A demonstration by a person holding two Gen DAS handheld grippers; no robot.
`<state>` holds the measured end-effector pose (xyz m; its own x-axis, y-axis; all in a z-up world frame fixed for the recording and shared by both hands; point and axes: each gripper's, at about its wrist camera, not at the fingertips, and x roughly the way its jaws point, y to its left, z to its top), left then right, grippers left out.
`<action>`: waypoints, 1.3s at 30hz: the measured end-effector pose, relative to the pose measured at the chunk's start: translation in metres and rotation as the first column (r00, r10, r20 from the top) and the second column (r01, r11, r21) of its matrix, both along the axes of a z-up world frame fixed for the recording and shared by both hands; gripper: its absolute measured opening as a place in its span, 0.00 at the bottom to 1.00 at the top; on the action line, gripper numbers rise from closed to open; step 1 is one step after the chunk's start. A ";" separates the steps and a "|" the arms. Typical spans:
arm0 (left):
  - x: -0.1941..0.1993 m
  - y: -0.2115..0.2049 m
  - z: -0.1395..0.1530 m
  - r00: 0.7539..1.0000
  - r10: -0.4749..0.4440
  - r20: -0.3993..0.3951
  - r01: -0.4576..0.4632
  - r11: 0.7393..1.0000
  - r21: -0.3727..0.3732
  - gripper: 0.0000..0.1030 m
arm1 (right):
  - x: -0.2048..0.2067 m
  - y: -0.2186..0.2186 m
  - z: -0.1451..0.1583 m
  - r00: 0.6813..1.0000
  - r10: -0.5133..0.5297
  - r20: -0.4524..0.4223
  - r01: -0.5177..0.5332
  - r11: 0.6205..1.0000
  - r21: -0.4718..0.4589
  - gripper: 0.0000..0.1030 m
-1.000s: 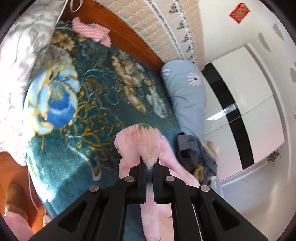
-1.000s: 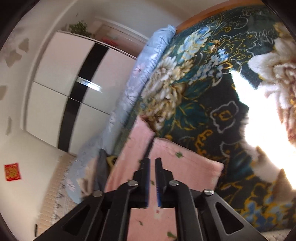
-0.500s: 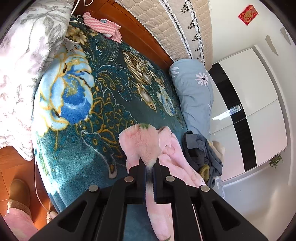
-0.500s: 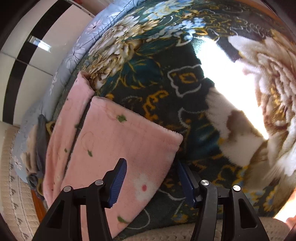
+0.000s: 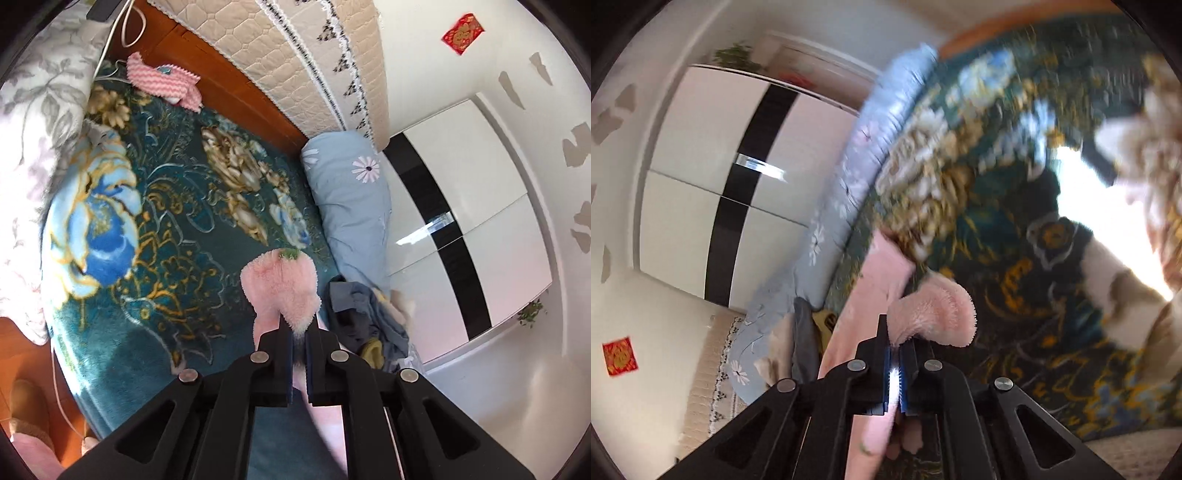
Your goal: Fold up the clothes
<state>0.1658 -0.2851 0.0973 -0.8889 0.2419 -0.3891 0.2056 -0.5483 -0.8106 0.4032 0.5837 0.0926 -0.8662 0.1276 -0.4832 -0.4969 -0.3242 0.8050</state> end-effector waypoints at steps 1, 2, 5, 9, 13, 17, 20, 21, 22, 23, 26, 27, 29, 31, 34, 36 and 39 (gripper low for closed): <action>-0.004 0.000 -0.004 1.000 -0.012 0.014 0.012 1.000 0.020 0.04 | 0.004 0.002 0.002 1.000 -0.011 -0.003 0.011 1.000 0.001 0.03; -0.009 0.000 -0.007 0.999 -0.026 0.032 0.024 0.999 0.044 0.04 | 0.002 0.005 0.001 1.000 -0.016 0.000 0.016 1.000 -0.009 0.03; -0.027 0.002 -0.004 0.995 -0.095 0.033 0.090 0.986 0.143 0.04 | -0.015 0.013 -0.004 1.000 -0.019 -0.015 0.018 0.998 -0.059 0.04; -0.057 0.006 0.015 0.987 -0.164 0.007 0.157 0.959 0.236 0.04 | -0.061 0.016 0.013 1.000 0.025 -0.018 -0.026 0.998 -0.051 0.04; -0.092 0.003 0.034 0.982 -0.188 0.038 0.170 0.945 0.280 0.04 | -0.108 0.025 0.028 0.999 0.038 0.032 -0.036 0.998 -0.052 0.04; -0.147 0.000 0.046 0.972 -0.208 0.108 0.170 0.944 0.283 0.04 | -0.165 0.047 0.032 0.992 0.027 0.126 -0.017 0.997 -0.080 0.03; -0.188 0.002 0.042 0.966 -0.206 0.153 0.151 0.939 0.309 0.04 | -0.214 0.059 0.026 0.980 0.018 0.199 0.002 0.995 -0.101 0.03; -0.204 0.004 0.039 0.965 -0.195 0.175 0.137 0.945 0.296 0.04 | -0.230 0.060 0.022 0.976 0.015 0.217 0.007 0.995 -0.103 0.03; -0.214 0.005 0.035 0.966 -0.173 0.192 0.114 0.952 0.284 0.04 | -0.246 0.062 0.018 0.972 0.012 0.236 0.013 0.994 -0.106 0.03; -0.223 0.005 0.031 0.965 -0.164 0.204 0.103 0.954 0.281 0.04 | -0.260 0.062 0.015 0.968 0.011 0.249 0.016 0.994 -0.106 0.03; -0.247 0.005 0.015 0.961 -0.139 0.237 0.068 0.956 0.285 0.04 | -0.296 0.060 0.007 0.960 0.008 0.279 0.022 0.994 -0.104 0.03; -0.256 0.005 0.009 0.959 -0.135 0.251 0.061 0.958 0.280 0.04 | -0.304 0.061 0.004 0.960 0.007 0.280 0.025 0.994 -0.110 0.04; -0.266 0.005 -0.003 0.954 -0.122 0.275 0.041 0.958 0.283 0.04 | -0.314 0.062 -0.006 0.966 -0.001 0.258 0.038 0.990 -0.138 0.07; -0.276 0.003 -0.016 0.949 -0.108 0.297 0.017 0.956 0.293 0.04 | -0.321 0.064 -0.014 0.977 0.007 0.213 0.028 0.987 -0.161 0.07; -0.286 0.001 -0.035 0.944 -0.090 0.316 -0.012 0.952 0.307 0.04 | -0.325 0.063 -0.017 0.989 0.037 0.143 -0.018 0.991 -0.134 0.19; -0.289 0.001 -0.045 0.947 -0.094 0.308 -0.013 0.945 0.327 0.05 | -0.322 0.062 -0.014 0.993 0.059 0.101 -0.050 0.995 -0.085 0.48; -0.288 0.002 -0.055 0.956 -0.109 0.272 0.001 0.929 0.370 0.13 | -0.309 0.062 -0.007 0.995 0.078 0.060 -0.076 0.997 -0.030 0.58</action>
